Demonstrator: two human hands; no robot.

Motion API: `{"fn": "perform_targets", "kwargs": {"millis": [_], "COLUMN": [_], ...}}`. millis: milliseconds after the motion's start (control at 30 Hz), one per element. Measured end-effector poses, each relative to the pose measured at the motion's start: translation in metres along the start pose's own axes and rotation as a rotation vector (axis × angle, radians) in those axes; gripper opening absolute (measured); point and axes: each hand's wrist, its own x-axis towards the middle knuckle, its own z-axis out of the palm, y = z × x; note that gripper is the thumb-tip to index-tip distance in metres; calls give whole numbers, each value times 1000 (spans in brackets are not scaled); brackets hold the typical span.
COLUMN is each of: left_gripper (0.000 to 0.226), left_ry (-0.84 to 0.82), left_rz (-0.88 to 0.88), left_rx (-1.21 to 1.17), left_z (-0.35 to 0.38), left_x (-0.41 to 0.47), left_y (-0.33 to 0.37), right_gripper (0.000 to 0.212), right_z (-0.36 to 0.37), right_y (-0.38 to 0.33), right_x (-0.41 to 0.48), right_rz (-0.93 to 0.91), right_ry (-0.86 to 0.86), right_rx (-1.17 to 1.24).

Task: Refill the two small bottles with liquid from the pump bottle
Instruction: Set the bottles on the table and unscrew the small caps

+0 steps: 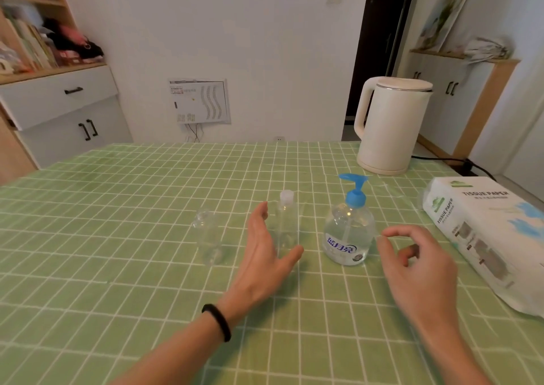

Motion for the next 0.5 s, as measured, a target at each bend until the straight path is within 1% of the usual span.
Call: {"fn": "perform_targets", "kwargs": {"millis": [67,167,233,300,400,467,500], "left_gripper": [91,72,57,47,43,45,45], "left_ry": [-8,-11,0,19,28,13,-2], "left_rz": [-29,-83,-90,-66,29,97,119], "left_rx": [-14,-104,-126,-138,-132,-110,-94], "left_z": [3,5,6,5,0,-6,-9], "left_x": [11,22,23,18,0,-15,-23], "left_y": [-1,-2,-5,-5,-4,-6,-7], "right_gripper": [14,14,14,14,15,11,8], "right_z": [3,5,6,7,7,8,9], "right_y": [-1,-1,-2,-3,-9,-13,-15], "right_x": [-2,-4,-5,-7,-10,-13,-15], "right_rz": [-18,-43,-55,-58,-68,-70,-61], "right_ry": [-9,-10,-25,-49,-80,-160,-226], "right_rx": [12,31,39,73,143,227,262]}}
